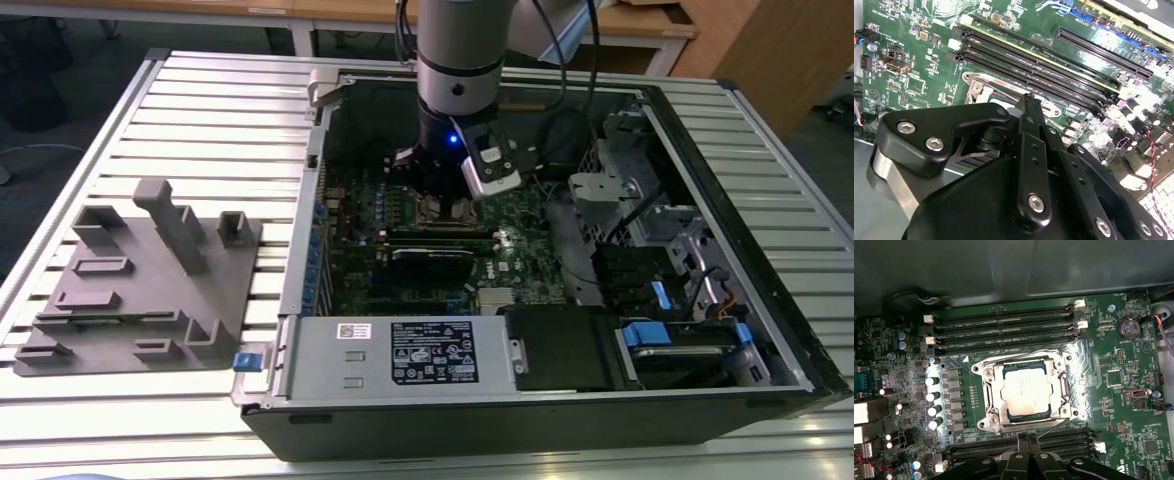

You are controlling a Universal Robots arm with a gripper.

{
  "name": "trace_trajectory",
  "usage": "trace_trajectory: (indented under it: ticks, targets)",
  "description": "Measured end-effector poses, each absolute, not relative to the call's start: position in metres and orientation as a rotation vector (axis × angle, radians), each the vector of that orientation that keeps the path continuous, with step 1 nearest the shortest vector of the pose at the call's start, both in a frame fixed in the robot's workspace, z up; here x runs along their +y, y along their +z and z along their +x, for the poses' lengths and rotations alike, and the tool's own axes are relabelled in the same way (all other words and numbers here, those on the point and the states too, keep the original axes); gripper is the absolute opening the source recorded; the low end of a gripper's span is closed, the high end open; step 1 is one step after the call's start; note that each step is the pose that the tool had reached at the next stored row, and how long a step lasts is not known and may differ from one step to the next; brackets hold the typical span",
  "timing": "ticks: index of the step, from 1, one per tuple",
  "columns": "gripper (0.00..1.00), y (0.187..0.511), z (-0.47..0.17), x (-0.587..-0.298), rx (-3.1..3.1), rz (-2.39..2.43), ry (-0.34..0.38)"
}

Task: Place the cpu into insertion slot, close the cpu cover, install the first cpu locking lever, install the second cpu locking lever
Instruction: 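Install the second cpu locking lever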

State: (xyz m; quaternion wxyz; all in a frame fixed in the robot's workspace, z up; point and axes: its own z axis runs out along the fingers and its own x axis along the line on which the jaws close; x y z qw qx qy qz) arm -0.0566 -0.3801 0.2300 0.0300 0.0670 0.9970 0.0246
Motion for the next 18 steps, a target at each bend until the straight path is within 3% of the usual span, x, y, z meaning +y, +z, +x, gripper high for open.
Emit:
trace_trajectory:
  ticks: [18]
  targets:
    - [0.11, 0.226, -0.068, -0.38, 3.067, 0.206, 0.077]
